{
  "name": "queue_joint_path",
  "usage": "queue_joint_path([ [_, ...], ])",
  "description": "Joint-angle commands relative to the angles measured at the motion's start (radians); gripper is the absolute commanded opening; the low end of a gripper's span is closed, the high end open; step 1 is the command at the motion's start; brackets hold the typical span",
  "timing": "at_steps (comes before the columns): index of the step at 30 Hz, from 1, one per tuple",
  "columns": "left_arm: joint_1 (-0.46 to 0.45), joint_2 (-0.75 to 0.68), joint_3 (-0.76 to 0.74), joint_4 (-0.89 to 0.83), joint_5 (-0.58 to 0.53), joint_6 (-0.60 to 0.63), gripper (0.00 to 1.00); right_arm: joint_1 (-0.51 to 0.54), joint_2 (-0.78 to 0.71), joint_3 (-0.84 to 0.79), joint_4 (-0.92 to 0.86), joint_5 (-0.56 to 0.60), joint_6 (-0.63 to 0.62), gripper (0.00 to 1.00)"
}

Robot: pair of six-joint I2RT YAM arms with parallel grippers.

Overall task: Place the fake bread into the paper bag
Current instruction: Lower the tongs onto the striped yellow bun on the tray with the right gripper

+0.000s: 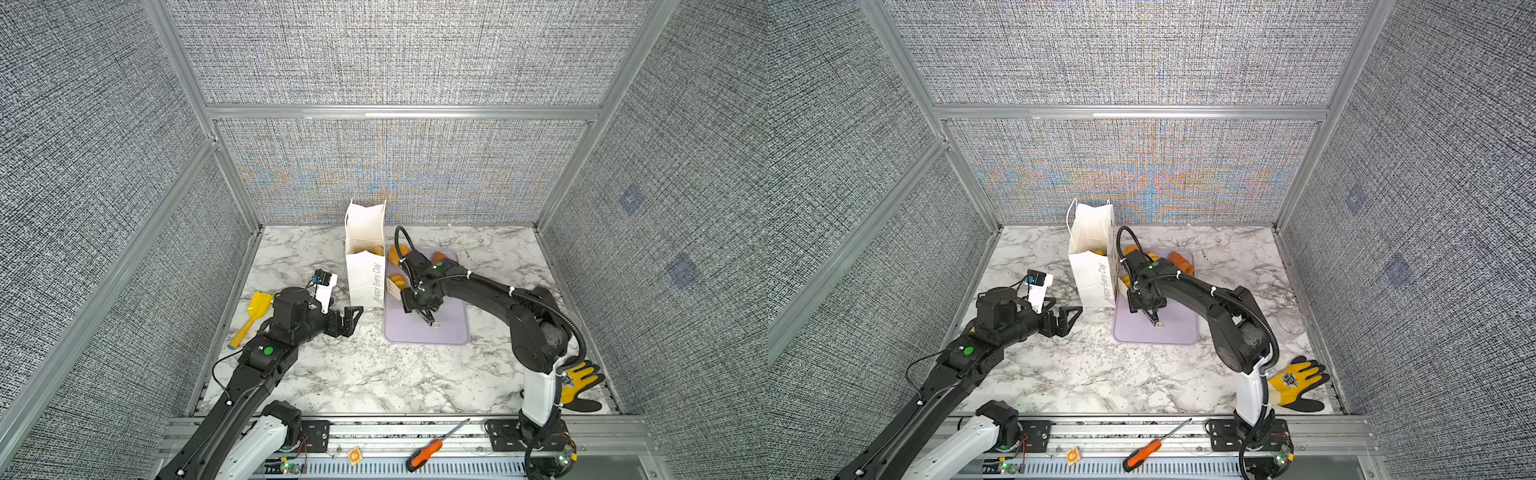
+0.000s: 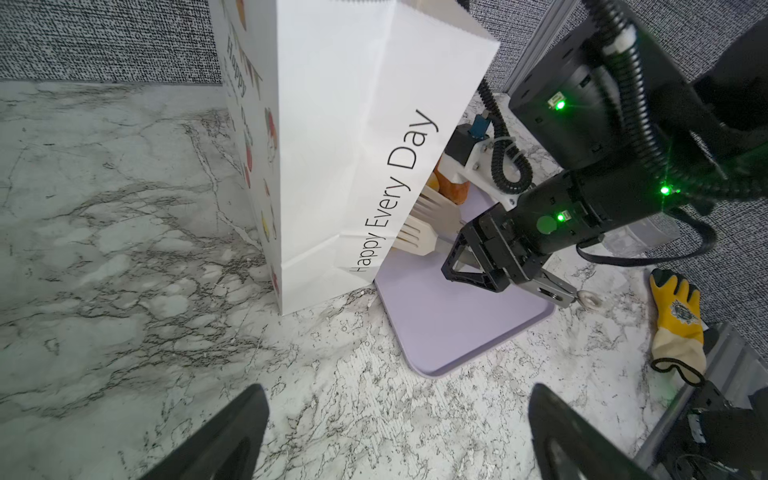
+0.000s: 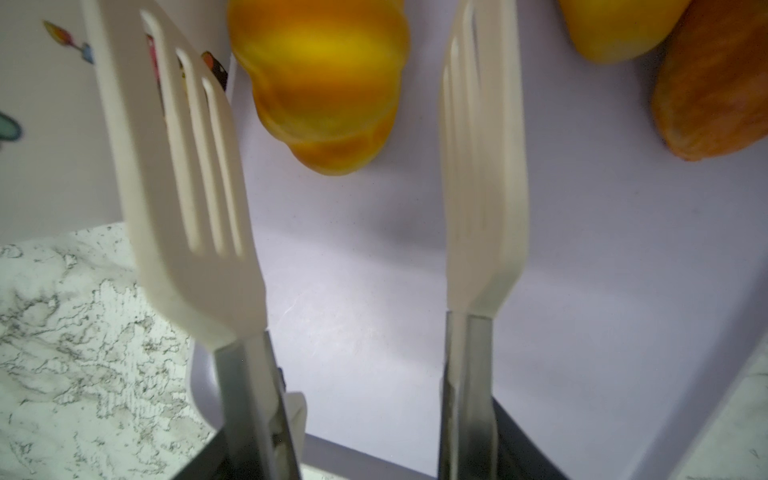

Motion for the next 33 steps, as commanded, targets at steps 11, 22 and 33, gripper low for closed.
queue_joint_path([
  [11,-0.001,-0.002,0.005,0.006,-0.023,0.013,0.99,-0.024,0.026,0.019,-0.098,-0.005,-0.061,0.52],
  [22,-0.002,-0.004,0.008,0.003,-0.021,0.009,0.99,-0.021,-0.143,-0.142,-0.126,-0.012,-0.084,0.5],
  [33,-0.018,-0.002,0.007,0.004,-0.009,-0.008,0.99,-0.021,-0.178,-0.176,-0.116,0.005,-0.089,0.61],
])
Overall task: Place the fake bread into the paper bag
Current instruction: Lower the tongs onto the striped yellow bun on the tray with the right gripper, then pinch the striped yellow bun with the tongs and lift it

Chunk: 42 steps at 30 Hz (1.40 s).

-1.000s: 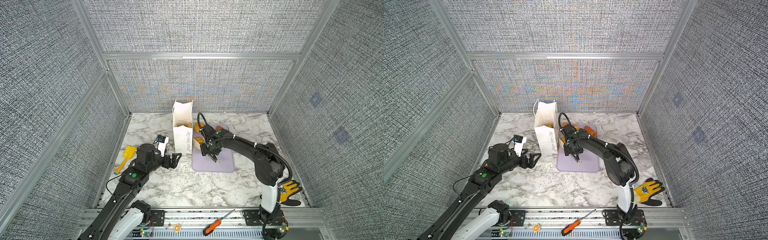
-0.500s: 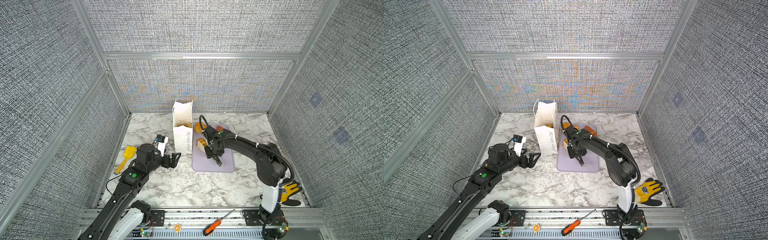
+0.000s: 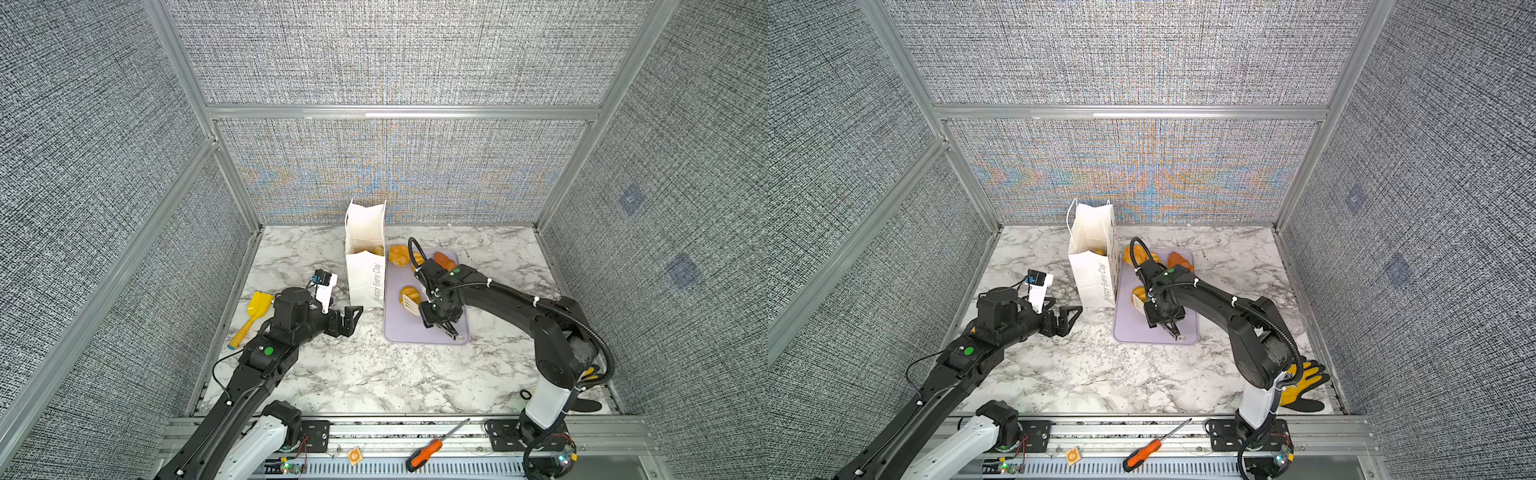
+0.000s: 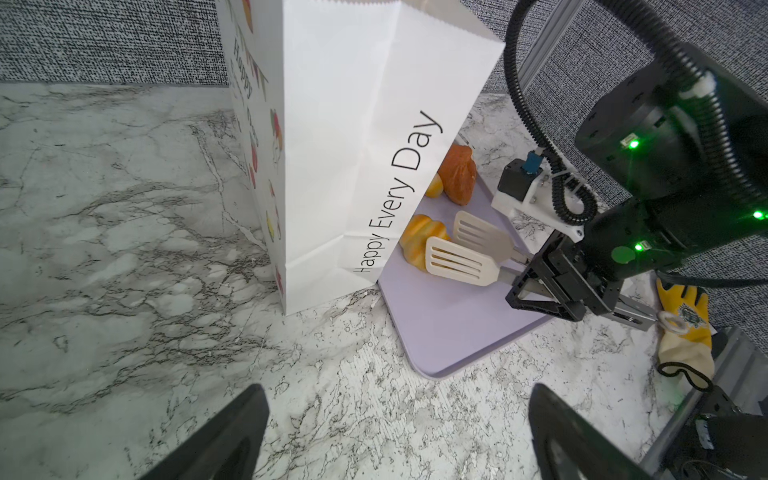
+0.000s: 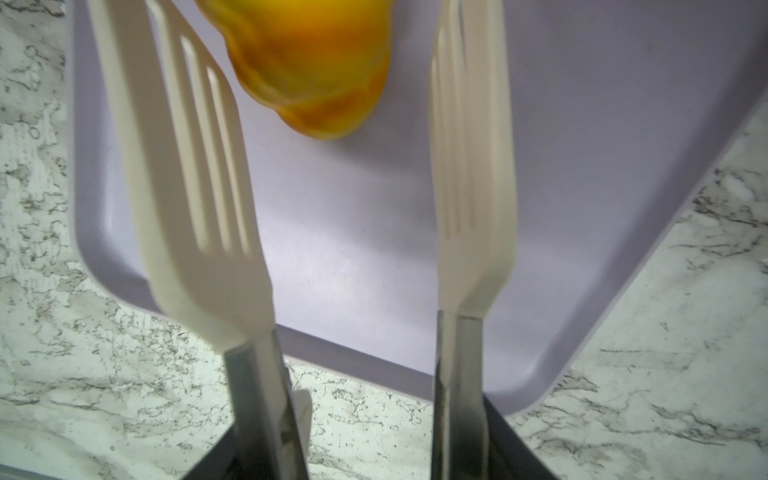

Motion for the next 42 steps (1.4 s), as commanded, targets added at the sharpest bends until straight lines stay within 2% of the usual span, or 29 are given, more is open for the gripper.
queue_joint_path([
  [1,-0.006,-0.003,0.005,0.004,0.012,-0.005,0.99,0.001,-0.003,0.012,0.012,0.012,0.002,0.61],
  [14,-0.035,-0.008,-0.009,0.001,-0.002,-0.014,0.99,0.002,0.11,0.108,-0.011,0.006,-0.008,0.61],
  [20,-0.049,0.007,-0.014,0.007,0.0,-0.017,0.99,0.007,0.139,0.15,-0.052,0.007,-0.021,0.55],
  [27,-0.051,0.016,-0.006,0.008,-0.011,-0.007,0.99,0.007,0.127,0.146,-0.103,0.035,-0.041,0.46],
  [42,-0.051,0.014,0.013,0.012,-0.02,-0.006,0.99,-0.002,-0.029,0.091,-0.043,-0.022,-0.015,0.44],
])
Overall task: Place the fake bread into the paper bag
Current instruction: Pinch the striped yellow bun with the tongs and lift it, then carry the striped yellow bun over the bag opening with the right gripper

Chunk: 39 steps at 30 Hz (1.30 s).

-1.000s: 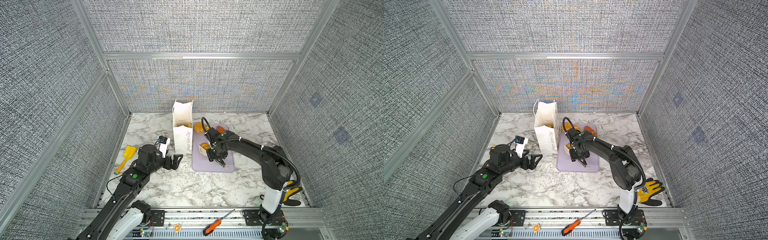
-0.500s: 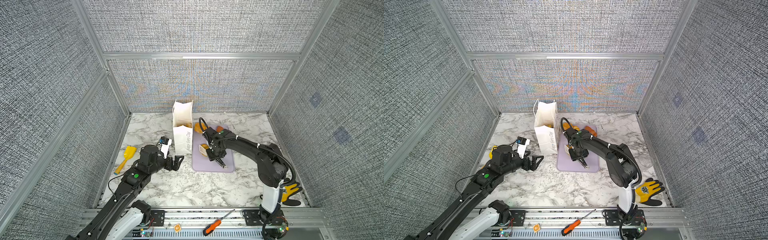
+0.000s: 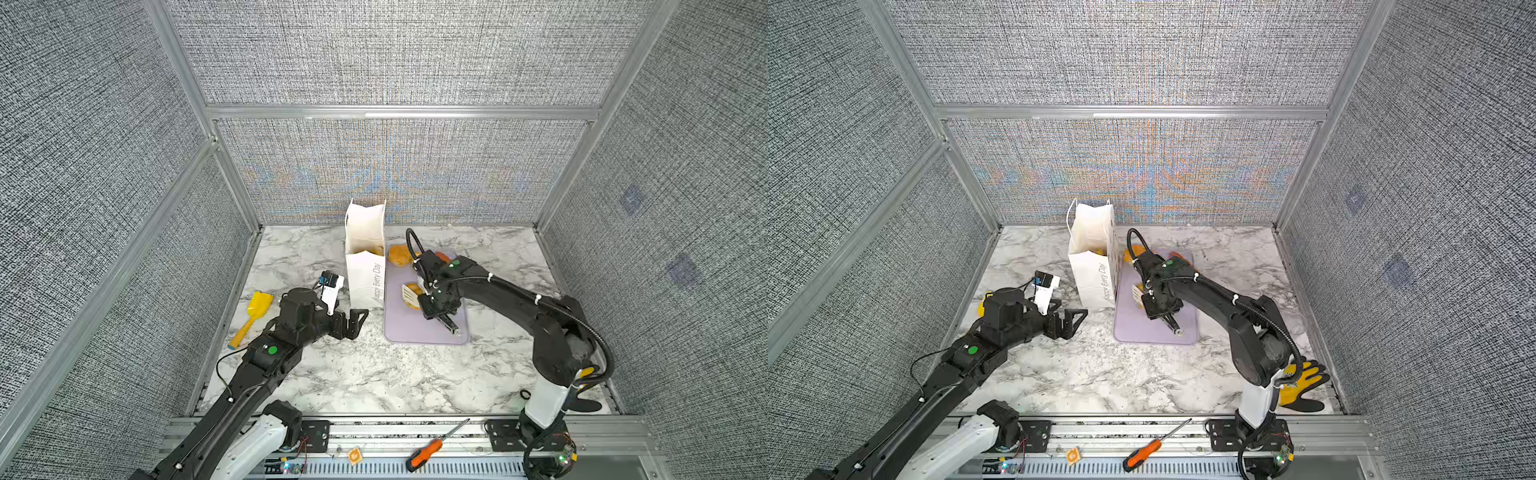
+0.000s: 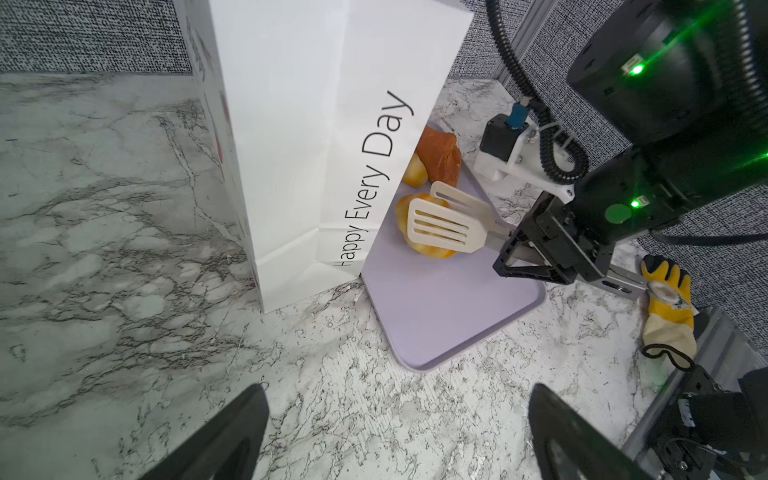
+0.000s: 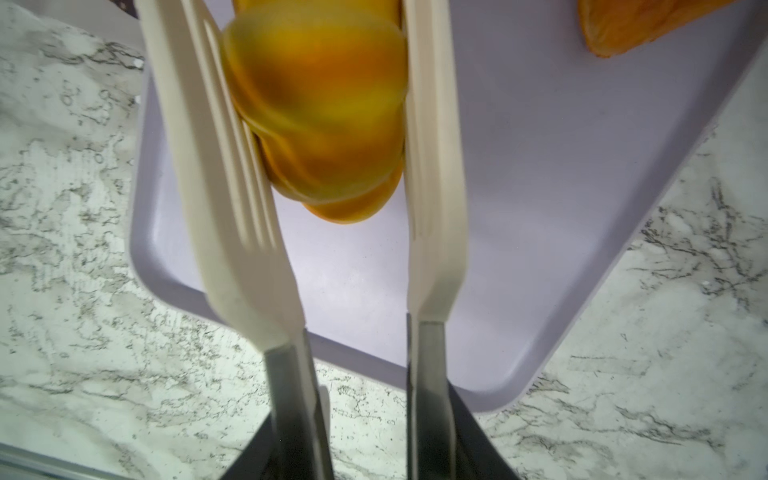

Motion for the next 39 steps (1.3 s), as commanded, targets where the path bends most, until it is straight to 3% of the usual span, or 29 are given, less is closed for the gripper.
queue_joint_path([
  [1,0.001,-0.004,0.011,0.011,-0.014,0.004,0.99,0.0,-0.045,-0.015,0.023,-0.023,0.026,0.44],
  [14,0.001,0.014,0.066,-0.001,-0.043,0.03,0.99,0.035,-0.209,-0.007,0.011,-0.042,0.078,0.44],
  [27,0.006,0.055,0.222,-0.099,-0.131,0.09,0.99,0.091,-0.34,0.082,-0.015,-0.035,0.118,0.44],
  [39,0.041,0.064,0.29,-0.13,-0.121,0.104,0.99,0.199,-0.285,0.283,-0.011,-0.003,0.108,0.43],
])
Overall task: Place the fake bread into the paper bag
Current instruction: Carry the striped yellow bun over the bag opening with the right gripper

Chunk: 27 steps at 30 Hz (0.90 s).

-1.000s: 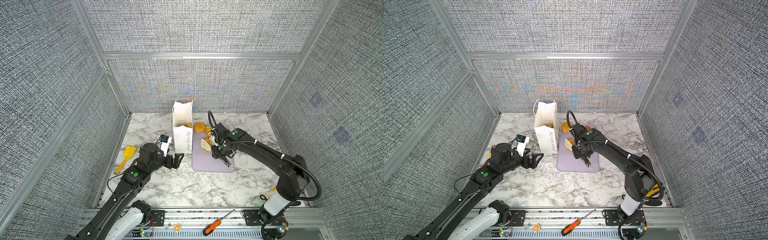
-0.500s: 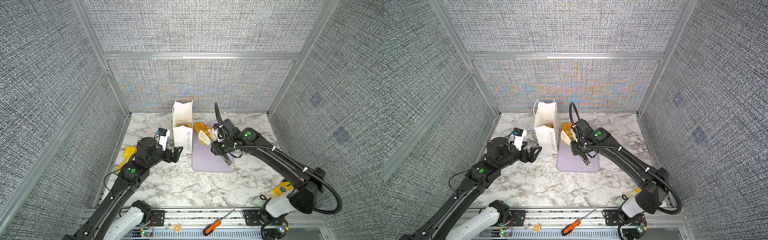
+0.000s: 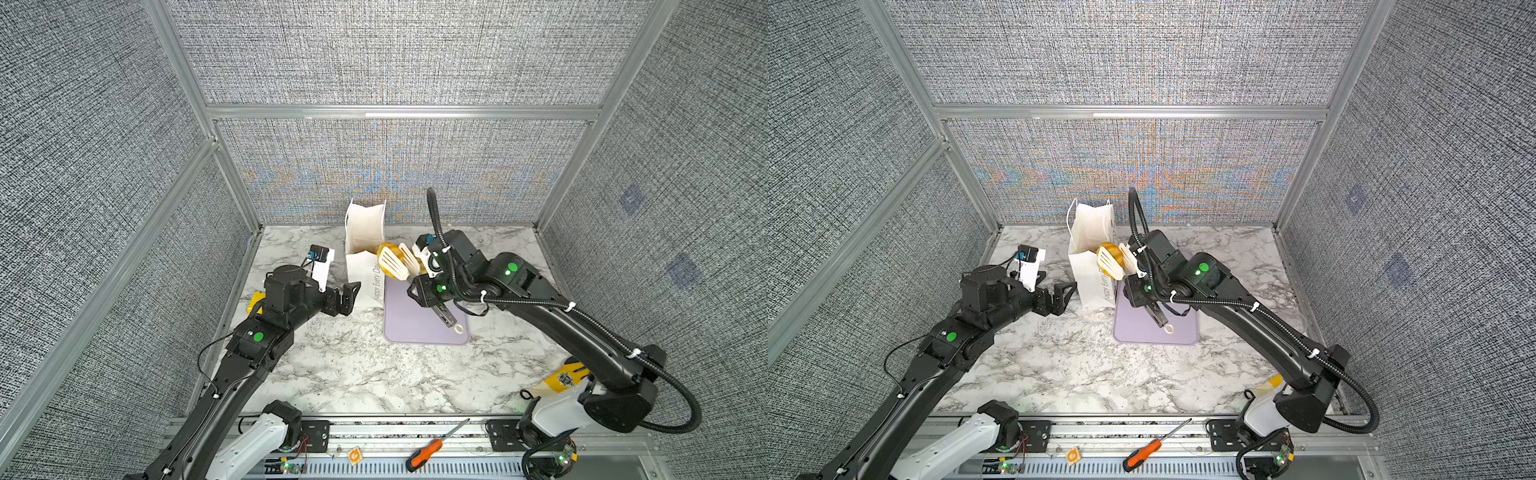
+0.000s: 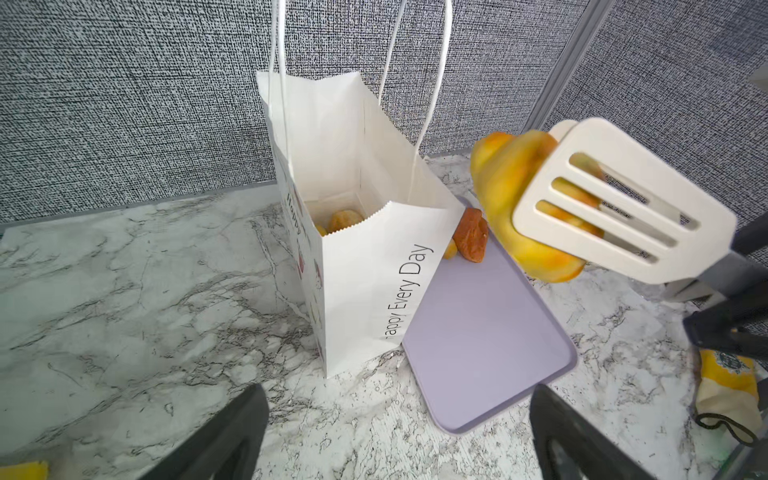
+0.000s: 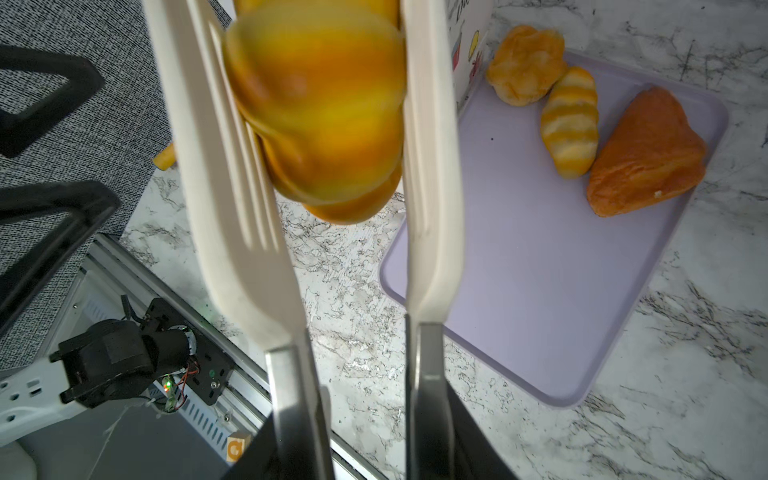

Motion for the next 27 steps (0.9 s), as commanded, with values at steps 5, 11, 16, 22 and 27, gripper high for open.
queue_joint_path([
  [5,0.04,-0.013,0.01,-0.036,0.008,0.017,0.99,0.024,0.066,0.115,0.056,-0.007,-0.022,0.44],
  [11,0.081,-0.02,0.0,-0.035,0.041,0.015,0.99,0.025,0.168,0.248,0.073,-0.012,-0.052,0.45],
  [16,0.095,-0.027,-0.009,-0.033,0.055,0.016,0.99,0.015,0.259,0.349,0.064,0.026,-0.066,0.46],
  [22,0.101,-0.038,-0.024,-0.038,0.058,0.02,0.99,-0.018,0.316,0.396,0.095,0.033,-0.059,0.46],
  [27,0.102,-0.044,-0.038,-0.033,0.064,0.021,0.99,-0.034,0.361,0.432,0.095,0.037,-0.064,0.46],
])
